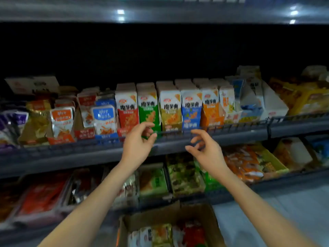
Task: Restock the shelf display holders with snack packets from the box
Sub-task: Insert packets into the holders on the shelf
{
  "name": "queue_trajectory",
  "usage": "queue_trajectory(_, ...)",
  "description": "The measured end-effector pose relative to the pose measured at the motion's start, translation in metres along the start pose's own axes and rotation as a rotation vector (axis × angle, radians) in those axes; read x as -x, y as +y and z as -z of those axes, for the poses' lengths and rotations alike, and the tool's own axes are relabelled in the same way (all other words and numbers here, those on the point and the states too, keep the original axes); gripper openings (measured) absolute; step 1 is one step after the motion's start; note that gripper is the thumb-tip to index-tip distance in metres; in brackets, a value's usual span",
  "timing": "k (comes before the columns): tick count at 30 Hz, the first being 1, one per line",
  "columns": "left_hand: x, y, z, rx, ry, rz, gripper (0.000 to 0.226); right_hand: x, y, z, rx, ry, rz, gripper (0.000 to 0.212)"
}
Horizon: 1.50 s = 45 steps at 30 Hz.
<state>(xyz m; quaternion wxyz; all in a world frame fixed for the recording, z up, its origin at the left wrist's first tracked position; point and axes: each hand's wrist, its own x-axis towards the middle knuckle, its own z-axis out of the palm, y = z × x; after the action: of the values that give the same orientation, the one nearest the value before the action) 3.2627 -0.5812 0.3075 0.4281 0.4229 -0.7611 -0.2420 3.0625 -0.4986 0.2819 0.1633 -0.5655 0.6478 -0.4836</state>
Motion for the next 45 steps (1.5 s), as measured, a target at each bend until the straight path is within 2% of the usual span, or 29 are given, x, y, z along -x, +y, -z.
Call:
queue_trajectory(3,0.065,-0.028,-0.009,0.010,-0.083,0.064,0.020,0.058,0.031,-0.014,-0.042,-0.187,-0.120,0.027)
queue_trajectory(6,0.132,-0.071,-0.023,-0.082,-0.204,0.162,0.019,0.109,0.072,-0.038,0.017,-0.365,-0.297,0.014)
queue_trajectory(8,0.175,-0.104,-0.032,-0.159,-0.257,0.224,0.019,0.140,0.102,-0.058,0.050,-0.460,-0.446,0.012)
queue_trajectory(12,0.238,-0.163,-0.050,-0.235,-0.215,0.467,0.018,0.185,0.160,-0.110,0.064,-0.541,-0.597,0.015)
queue_trajectory(15,0.267,-0.189,-0.063,-0.200,-0.157,0.629,0.019,0.204,0.187,-0.151,-0.044,-0.461,-0.773,0.015)
queue_trajectory(18,0.286,-0.210,-0.079,-0.147,-0.149,0.693,0.019,0.215,0.205,-0.194,-0.261,-0.310,-1.006,0.010)
queue_trajectory(22,0.294,-0.235,-0.098,-0.124,-0.197,0.713,0.018,0.225,0.237,-0.250,-0.435,-0.156,-1.242,0.008)
queue_trajectory(24,0.293,-0.244,-0.101,-0.110,-0.195,0.713,0.015,0.229,0.253,-0.275,-0.420,-0.179,-1.335,0.016)
queue_trajectory(26,0.291,-0.251,-0.103,-0.096,-0.191,0.684,0.015,0.230,0.268,-0.298,-0.406,-0.129,-1.431,0.024)
queue_trajectory(31,0.291,-0.267,-0.110,-0.114,-0.204,0.658,0.021,0.232,0.291,-0.334,-0.457,0.016,-1.453,0.026)
queue_trajectory(34,0.289,-0.275,-0.117,-0.092,-0.255,0.680,0.023,0.228,0.297,-0.343,-0.483,0.110,-1.530,0.032)
queue_trajectory(38,0.288,-0.280,-0.124,-0.042,-0.263,0.722,0.025,0.220,0.303,-0.347,-0.690,0.278,-1.608,0.045)
queue_trajectory(43,0.290,-0.285,-0.129,-0.039,-0.255,0.744,0.026,0.207,0.299,-0.343,-0.874,0.333,-1.648,0.047)
queue_trajectory(45,0.291,-0.286,-0.130,-0.036,-0.258,0.747,0.026,0.207,0.298,-0.343,-0.937,0.329,-1.661,0.039)
